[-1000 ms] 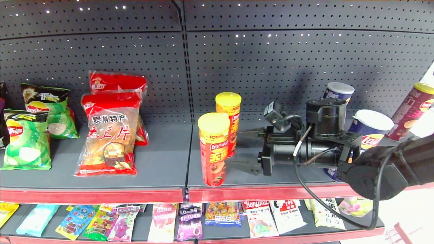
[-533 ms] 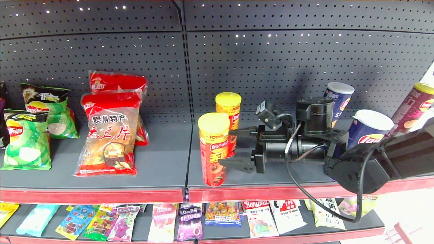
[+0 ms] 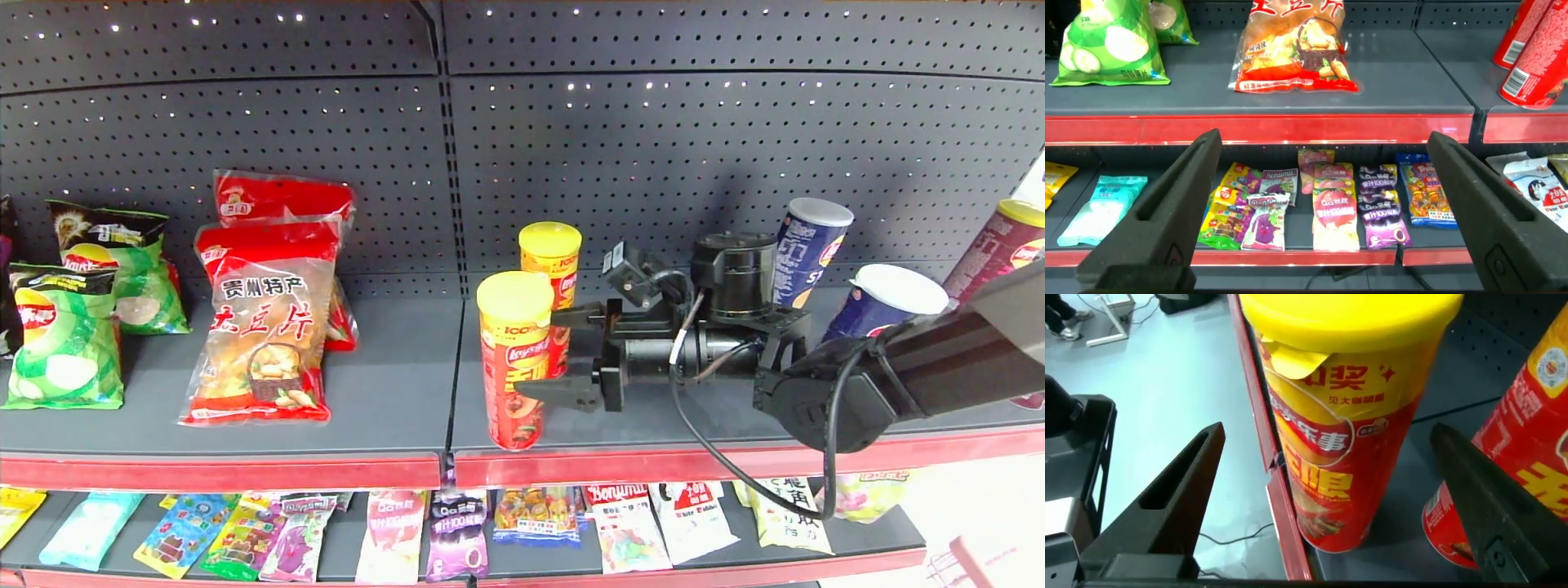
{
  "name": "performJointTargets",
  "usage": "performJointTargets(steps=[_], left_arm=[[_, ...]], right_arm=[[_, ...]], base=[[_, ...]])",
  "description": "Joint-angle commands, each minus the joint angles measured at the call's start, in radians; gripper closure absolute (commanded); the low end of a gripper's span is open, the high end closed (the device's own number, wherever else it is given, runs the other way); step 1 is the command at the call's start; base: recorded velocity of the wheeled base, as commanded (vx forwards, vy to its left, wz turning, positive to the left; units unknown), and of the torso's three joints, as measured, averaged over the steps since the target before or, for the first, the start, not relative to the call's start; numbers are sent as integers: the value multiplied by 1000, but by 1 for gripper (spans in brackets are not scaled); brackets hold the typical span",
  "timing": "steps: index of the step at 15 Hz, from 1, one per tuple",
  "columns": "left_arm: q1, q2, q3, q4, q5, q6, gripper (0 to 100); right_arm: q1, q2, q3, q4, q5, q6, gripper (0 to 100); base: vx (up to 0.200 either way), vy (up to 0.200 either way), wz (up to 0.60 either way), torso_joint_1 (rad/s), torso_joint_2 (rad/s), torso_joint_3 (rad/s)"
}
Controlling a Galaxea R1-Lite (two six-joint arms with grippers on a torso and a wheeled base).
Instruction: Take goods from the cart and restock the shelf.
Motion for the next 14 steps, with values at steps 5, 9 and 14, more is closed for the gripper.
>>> performJointTargets(steps=[5,9,14], left_arm=[[0,2,0,0,0,0,0],[0,2,0,0,0,0,0],[0,2,0,0,2,0,0]], right_arm=[[-1,49,-53,1,36,3,0],[1,79,-81,1,59,3,0],[16,112,-115,3,62,3,0]], base=[[0,0,0,0,0,0],[0,0,0,0,0,0],[0,0,0,0,0,0]])
